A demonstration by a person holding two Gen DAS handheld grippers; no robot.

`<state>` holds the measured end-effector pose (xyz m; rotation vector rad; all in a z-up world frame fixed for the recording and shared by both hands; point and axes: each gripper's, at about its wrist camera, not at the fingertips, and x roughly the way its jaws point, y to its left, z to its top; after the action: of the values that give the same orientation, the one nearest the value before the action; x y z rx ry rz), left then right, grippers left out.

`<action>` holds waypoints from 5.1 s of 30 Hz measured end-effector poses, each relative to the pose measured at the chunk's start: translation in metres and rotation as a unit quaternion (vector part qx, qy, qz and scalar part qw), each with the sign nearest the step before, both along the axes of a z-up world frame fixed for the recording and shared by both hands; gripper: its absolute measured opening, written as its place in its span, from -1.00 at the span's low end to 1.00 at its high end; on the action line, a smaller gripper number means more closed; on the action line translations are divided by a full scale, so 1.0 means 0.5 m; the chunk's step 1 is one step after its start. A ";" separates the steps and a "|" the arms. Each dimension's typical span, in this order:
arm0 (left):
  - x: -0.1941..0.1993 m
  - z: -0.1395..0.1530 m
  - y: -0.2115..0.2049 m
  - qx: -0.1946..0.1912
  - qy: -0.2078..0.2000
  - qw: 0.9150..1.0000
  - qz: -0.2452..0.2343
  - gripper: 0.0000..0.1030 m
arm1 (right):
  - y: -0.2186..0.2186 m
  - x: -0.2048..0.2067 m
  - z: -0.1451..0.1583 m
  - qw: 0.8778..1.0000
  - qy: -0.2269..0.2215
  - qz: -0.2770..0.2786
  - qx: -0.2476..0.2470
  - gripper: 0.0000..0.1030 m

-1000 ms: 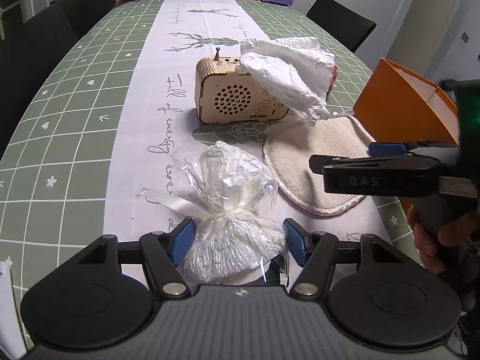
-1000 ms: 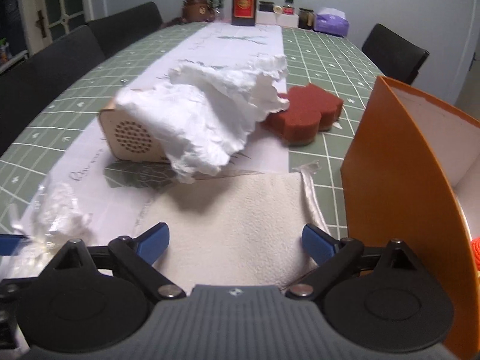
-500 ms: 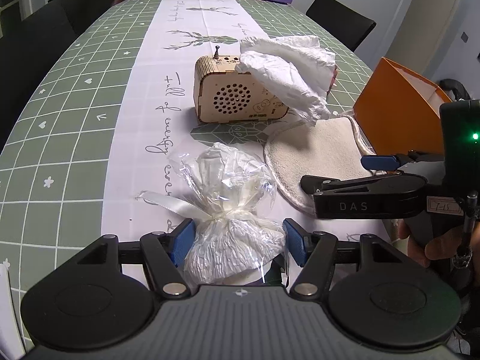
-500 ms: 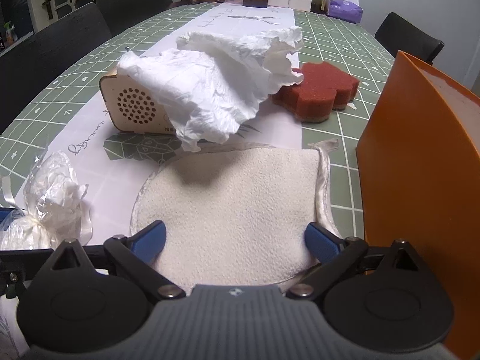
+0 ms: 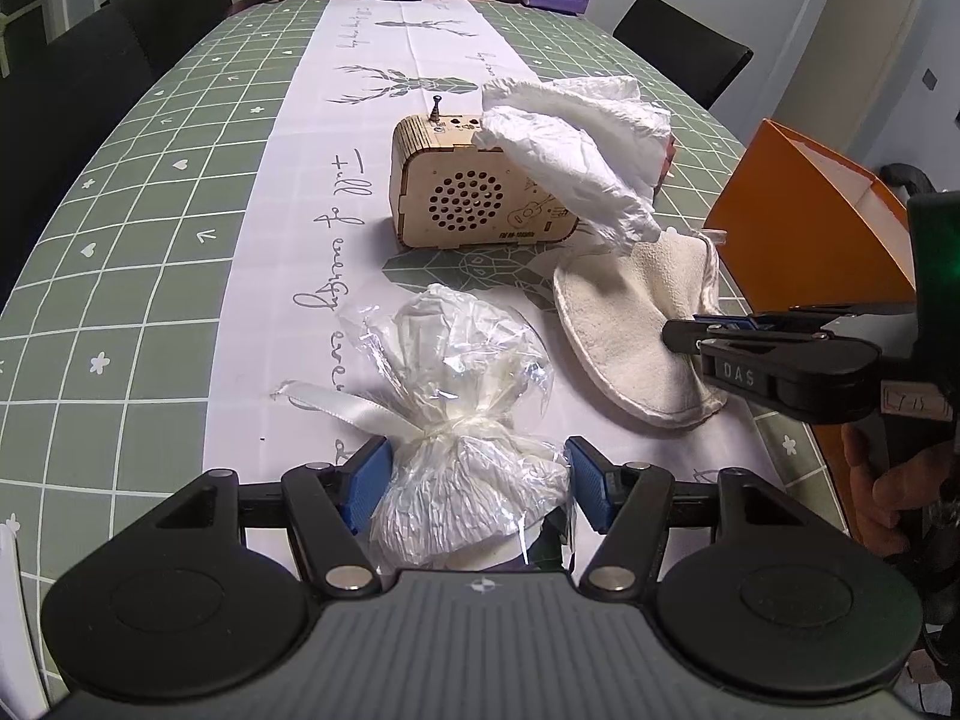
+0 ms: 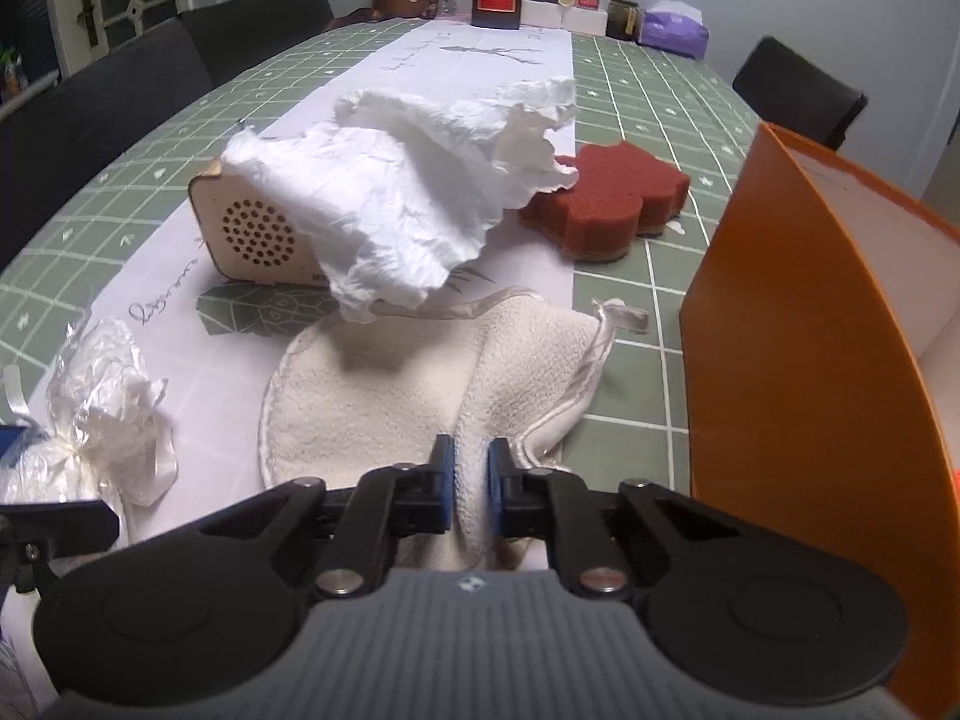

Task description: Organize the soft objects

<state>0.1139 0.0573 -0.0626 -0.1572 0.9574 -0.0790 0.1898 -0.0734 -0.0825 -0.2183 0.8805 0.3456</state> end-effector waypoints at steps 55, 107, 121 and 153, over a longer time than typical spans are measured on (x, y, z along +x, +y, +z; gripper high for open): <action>-0.012 0.010 0.002 0.009 -0.025 1.000 0.015 0.11 | 0.006 -0.148 0.022 0.996 0.009 0.090 0.019 -0.80; 0.312 0.134 -0.535 0.224 -0.034 0.904 -0.362 0.07 | -0.410 0.107 0.215 0.995 0.006 0.029 -0.090 -0.80; 0.381 0.044 -0.562 0.242 0.054 0.892 -0.377 0.06 | -0.416 0.184 0.101 0.993 0.077 0.029 -0.079 -0.79; 0.293 0.202 -0.454 0.147 -0.016 0.909 -0.389 0.50 | -0.351 0.103 0.227 0.993 0.003 0.038 -0.111 0.29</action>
<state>0.2603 -0.1699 0.0382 0.5153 0.9395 -0.6673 0.2415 -0.2489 0.0309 -0.4586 0.9184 0.3189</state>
